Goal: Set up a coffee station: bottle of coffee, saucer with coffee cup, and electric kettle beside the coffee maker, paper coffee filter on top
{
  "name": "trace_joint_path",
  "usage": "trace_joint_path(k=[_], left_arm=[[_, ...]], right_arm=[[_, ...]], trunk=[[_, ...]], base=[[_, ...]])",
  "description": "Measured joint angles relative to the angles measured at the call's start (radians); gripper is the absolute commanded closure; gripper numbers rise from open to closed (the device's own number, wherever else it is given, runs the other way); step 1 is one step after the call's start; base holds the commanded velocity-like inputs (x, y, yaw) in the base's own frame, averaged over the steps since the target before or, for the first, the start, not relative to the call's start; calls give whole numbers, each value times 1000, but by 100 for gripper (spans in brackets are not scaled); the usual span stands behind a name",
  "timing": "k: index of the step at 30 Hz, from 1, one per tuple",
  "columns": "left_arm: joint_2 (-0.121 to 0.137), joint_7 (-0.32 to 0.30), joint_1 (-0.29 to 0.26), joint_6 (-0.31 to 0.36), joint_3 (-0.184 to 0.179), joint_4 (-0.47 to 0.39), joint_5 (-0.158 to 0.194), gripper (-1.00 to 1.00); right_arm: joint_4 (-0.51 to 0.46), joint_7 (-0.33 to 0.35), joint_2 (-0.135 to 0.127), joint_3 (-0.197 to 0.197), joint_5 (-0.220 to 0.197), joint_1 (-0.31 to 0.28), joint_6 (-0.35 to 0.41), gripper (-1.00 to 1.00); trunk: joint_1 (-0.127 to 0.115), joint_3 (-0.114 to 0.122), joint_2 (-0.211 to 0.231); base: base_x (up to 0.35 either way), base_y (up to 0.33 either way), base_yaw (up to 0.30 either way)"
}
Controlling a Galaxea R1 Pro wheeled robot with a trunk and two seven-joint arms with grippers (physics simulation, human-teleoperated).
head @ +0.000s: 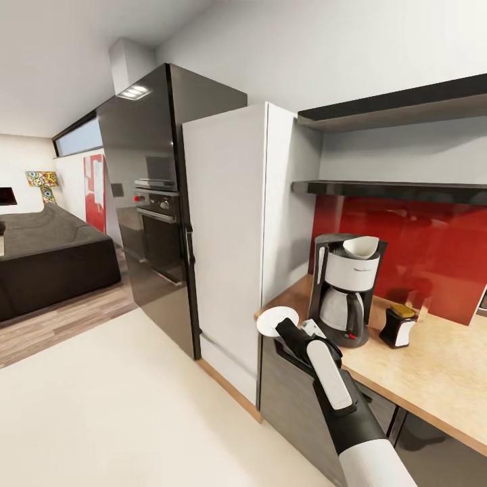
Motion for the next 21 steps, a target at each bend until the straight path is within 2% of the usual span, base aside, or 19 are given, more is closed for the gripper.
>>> trace_joint_path(k=[6, 11, 14, 18, 21], left_arm=[[-1, -1, 0, -1, 1, 1, 1, -100], [-1, 0, 0, -1, 0, -1, 1, -100], [2, 0, 0, 0, 0, -1, 1, -100], [1, 0, -1, -2, 0, -2, 0, -100], [2, 0, -1, -3, 0, -2, 0, -100]], right_arm=[[20, 0, 1, 1, 0, 0, 0, 100], [39, 0, 1, 0, -1, 0, -1, 100], [38, 0, 1, 1, -2, 0, 0, 100], [43, 0, 1, 1, -1, 0, -1, 100], [45, 0, 2, 1, 0, 0, -1, 100]], trunk=[[0, 0, 0], [0, 0, 0], [0, 0, 0], [0, 0, 0], [0, 0, 0]], base=[[0, 0, -11], [4, 16, -208], [74, 195, -255], [115, 263, -53], [35, 59, -38]])
